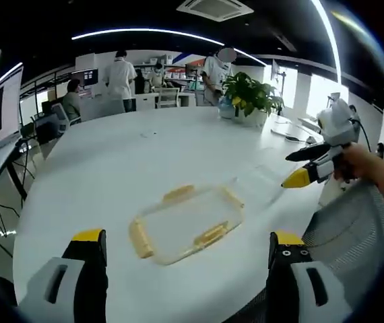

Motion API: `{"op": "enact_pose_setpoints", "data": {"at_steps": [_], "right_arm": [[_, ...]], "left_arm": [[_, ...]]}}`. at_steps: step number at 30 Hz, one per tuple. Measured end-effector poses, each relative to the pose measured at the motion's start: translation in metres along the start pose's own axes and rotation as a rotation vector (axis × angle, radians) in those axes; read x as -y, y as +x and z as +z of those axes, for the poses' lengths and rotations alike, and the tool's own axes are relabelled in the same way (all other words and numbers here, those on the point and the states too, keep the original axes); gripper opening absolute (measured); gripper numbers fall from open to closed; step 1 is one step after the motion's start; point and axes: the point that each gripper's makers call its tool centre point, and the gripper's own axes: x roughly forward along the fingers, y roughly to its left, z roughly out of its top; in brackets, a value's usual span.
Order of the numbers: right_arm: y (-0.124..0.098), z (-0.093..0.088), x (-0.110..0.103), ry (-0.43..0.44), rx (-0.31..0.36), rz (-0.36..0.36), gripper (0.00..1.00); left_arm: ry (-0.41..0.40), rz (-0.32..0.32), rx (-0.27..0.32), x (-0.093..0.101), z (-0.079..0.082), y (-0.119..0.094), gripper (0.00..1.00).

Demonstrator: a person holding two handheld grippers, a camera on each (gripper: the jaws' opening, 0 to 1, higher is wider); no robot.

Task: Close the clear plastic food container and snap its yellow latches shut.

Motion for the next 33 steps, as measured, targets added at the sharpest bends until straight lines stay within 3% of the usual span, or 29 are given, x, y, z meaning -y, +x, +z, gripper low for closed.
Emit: {"op": "enact_pose_setpoints", "data": {"at_steps": [30, 33], "right_arm": [[-0.0013, 0.0016, -0.0037, -0.014, 0.009, 0.011, 0.96], [-0.0010, 0.0010, -0.0027, -0.015, 0.008, 0.011, 0.96]], "left_arm": [[-0.011, 0.014, 0.015, -0.0024, 0.0025, -0.0027, 0.98], [-0.008, 0.037, 0.036, -0.0067, 0.0065, -0.0043, 0.98]]}}
